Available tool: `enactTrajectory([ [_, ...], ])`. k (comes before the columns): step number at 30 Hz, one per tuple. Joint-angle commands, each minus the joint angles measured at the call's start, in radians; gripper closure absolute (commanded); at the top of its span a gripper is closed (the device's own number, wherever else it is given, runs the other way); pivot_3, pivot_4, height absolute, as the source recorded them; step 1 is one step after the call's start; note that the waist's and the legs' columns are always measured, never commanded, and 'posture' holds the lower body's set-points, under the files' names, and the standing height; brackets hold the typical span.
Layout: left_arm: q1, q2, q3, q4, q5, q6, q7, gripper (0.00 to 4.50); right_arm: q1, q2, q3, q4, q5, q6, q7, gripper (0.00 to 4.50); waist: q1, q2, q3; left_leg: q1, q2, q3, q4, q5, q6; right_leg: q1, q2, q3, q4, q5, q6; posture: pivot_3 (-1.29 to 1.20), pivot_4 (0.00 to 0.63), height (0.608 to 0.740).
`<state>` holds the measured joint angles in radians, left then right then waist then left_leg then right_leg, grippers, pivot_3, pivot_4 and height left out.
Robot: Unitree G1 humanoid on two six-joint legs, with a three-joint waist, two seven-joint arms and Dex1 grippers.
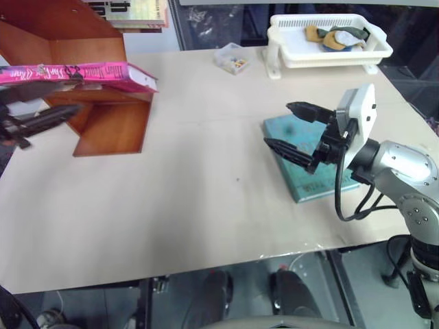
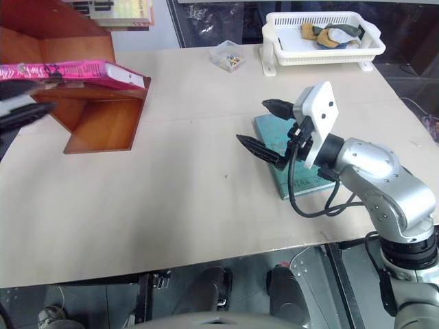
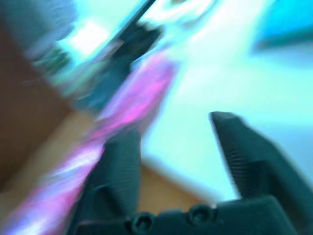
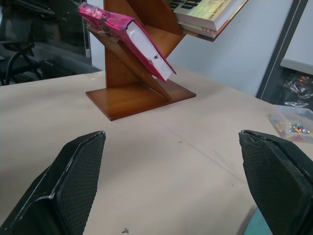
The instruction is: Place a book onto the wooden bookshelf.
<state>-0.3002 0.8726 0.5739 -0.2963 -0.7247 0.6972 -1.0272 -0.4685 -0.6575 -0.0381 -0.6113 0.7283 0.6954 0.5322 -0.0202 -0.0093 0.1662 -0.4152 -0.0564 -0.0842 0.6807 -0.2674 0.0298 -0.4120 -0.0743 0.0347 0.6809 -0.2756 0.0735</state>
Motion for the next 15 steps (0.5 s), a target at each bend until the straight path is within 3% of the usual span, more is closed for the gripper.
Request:
enactTrajectory([
  [1,-0.041,-0.257,-0.153,-0.17,-0.087,0.067,0.321,4.1,0.031,-0.029,-0.068,-0.098,0.005,0.009,-0.03,0.0,0.007,-0.003,0.0,-0.001,0.0,0.0,0.003,0.0,0.0,0.0,0.001,0.0,0.002,0.0,0.0,0.0,0.15,0.74],
  [2,-0.069,-0.352,-0.198,-0.177,-0.064,0.057,0.416,4.45,0.041,-0.034,-0.078,-0.115,0.005,0.016,-0.043,0.0,0.014,-0.004,-0.001,-0.001,0.0,0.0,0.004,0.0,0.0,0.0,0.001,0.0,0.002,0.0,0.0,0.0,0.15,0.74],
  [5,-0.148,-0.547,-0.302,-0.12,0.05,-0.031,0.59,4.45,0.058,-0.042,-0.112,-0.147,0.025,0.032,-0.074,0.0,0.014,-0.011,-0.002,0.0,-0.001,0.0,0.007,0.0,0.0,0.0,0.002,0.0,0.008,0.0,0.0,0.0,0.15,0.74],
  [11,-0.349,-0.73,-0.393,0.181,0.286,-0.321,0.768,4.45,0.051,-0.05,-0.132,-0.187,0.043,0.072,-0.133,0.0,0.011,-0.01,-0.003,0.005,-0.002,0.006,0.005,0.0,0.0,0.0,0.003,0.006,0.012,0.0,0.0,0.0,0.15,0.74],
  [15,-0.444,-0.777,-0.338,0.348,0.407,-0.489,0.95,4.45,0.03,-0.051,-0.132,-0.198,0.048,0.09,-0.161,0.0,0.007,-0.01,-0.003,0.003,-0.003,0.006,0.006,0.0,0.0,-0.001,0.003,0.006,0.01,0.0,0.0,0.0,0.15,0.74],
])
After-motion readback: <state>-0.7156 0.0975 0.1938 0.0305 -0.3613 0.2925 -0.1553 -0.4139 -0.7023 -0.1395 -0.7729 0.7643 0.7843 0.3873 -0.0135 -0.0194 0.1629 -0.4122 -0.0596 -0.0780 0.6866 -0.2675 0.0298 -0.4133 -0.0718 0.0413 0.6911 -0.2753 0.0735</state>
